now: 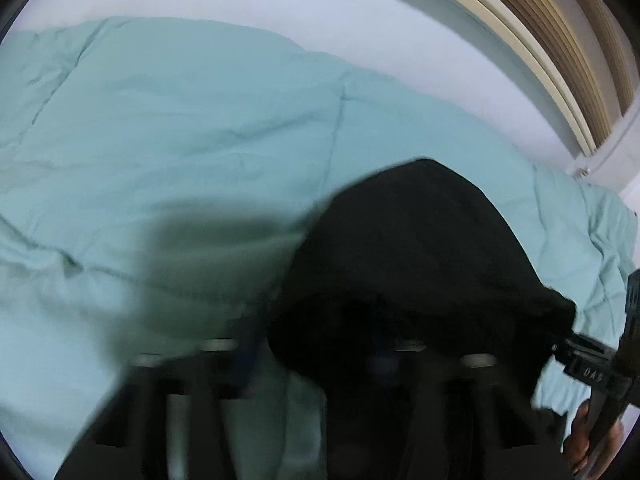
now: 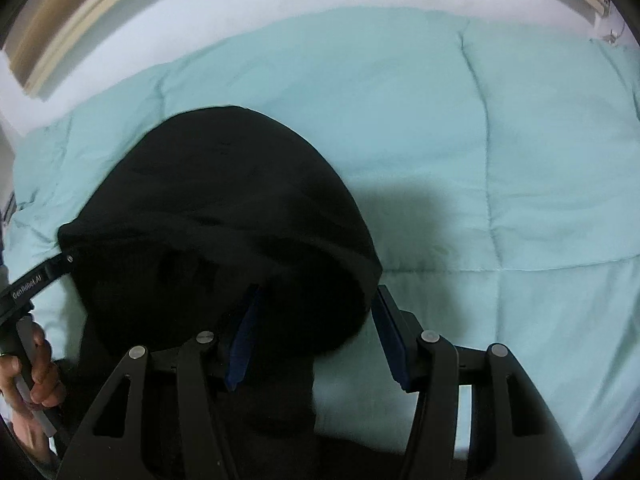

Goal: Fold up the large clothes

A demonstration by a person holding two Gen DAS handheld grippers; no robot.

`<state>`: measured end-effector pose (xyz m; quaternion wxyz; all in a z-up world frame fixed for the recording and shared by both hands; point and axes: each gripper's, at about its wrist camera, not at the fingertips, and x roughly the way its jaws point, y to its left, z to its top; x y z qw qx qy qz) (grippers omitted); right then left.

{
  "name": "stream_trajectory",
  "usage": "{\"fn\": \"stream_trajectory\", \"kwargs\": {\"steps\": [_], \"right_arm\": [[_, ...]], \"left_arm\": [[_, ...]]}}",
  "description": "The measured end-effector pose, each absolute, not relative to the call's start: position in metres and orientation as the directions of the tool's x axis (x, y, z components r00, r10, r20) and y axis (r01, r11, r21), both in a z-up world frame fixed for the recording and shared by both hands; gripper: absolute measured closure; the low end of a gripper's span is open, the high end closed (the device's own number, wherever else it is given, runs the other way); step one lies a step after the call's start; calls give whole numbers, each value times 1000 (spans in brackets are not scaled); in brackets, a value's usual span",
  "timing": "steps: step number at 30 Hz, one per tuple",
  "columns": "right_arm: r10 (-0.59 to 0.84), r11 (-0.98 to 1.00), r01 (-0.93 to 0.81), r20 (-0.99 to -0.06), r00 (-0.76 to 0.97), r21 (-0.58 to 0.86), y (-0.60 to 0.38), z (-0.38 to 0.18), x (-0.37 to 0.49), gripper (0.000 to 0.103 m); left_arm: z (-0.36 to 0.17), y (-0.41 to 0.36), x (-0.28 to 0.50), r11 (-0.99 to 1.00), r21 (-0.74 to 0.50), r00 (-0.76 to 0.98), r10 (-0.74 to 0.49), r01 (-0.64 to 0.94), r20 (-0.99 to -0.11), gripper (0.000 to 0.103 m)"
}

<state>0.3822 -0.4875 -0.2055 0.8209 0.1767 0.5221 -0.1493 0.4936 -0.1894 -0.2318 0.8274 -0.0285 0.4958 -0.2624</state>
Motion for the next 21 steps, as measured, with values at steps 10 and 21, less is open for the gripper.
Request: {"fn": "stream_trajectory", "kwargs": {"steps": [10,21], "right_arm": [[-99,908,394,-841,531,142,-502,-185,350,94],[-10,896,410,-914,405,172,-527,-233,348,52]], "left_arm": [[-210,-140,487,795,-411,354,-578,446,-735,94],[-245,-123,491,798,-397,236,-538,454,-810,52]]}}
